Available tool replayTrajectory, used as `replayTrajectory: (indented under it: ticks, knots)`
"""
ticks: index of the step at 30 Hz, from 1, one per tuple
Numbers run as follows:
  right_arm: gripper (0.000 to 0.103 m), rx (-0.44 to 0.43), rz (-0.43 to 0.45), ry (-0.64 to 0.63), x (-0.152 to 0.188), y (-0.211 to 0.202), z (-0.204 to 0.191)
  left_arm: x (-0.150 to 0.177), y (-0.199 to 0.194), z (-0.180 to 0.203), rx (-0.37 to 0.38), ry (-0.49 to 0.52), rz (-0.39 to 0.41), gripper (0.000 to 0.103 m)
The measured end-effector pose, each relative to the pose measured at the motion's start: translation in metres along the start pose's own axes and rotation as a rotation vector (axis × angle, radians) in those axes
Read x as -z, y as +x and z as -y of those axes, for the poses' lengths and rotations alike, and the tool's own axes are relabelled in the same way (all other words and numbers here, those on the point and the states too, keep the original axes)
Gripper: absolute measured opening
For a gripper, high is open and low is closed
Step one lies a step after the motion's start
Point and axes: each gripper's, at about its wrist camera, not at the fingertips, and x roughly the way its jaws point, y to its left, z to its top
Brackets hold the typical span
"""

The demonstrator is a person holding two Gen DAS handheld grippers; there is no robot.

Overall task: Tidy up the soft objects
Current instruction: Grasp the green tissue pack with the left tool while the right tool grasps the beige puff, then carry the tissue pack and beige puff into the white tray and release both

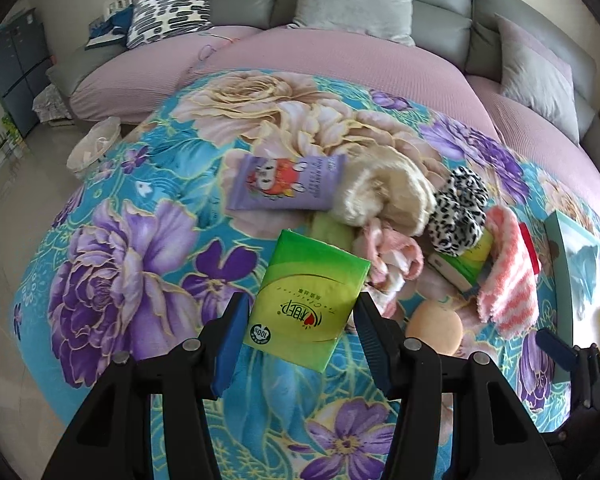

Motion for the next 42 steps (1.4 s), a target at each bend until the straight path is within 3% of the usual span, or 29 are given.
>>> replayTrajectory:
  ticks: [7,21,27,42]
  knots:
    - [0.086,-0.053,-0.012,-0.044,-0.005,0.011,-0.02,-0.002,-0.003,-0.014,0.001,-0.034,0.01,0.056]
    - [0.073,-0.069,-0.036,-0.051,-0.017,0.037,-0.038,-0.004,0.001,-0.022,0.007,-0.056,-0.001,0.056]
    - [0.055,-0.065,-0.02,-0.046,-0.018,0.036,-0.04,-0.005,0.002,-0.023,0.009,-0.056,-0.004,0.056]
    - [0.055,-0.097,0.011,-0.033,-0.019,0.025,-0.036,-0.006,-0.004,-0.021,0.001,-0.049,0.016,0.056]
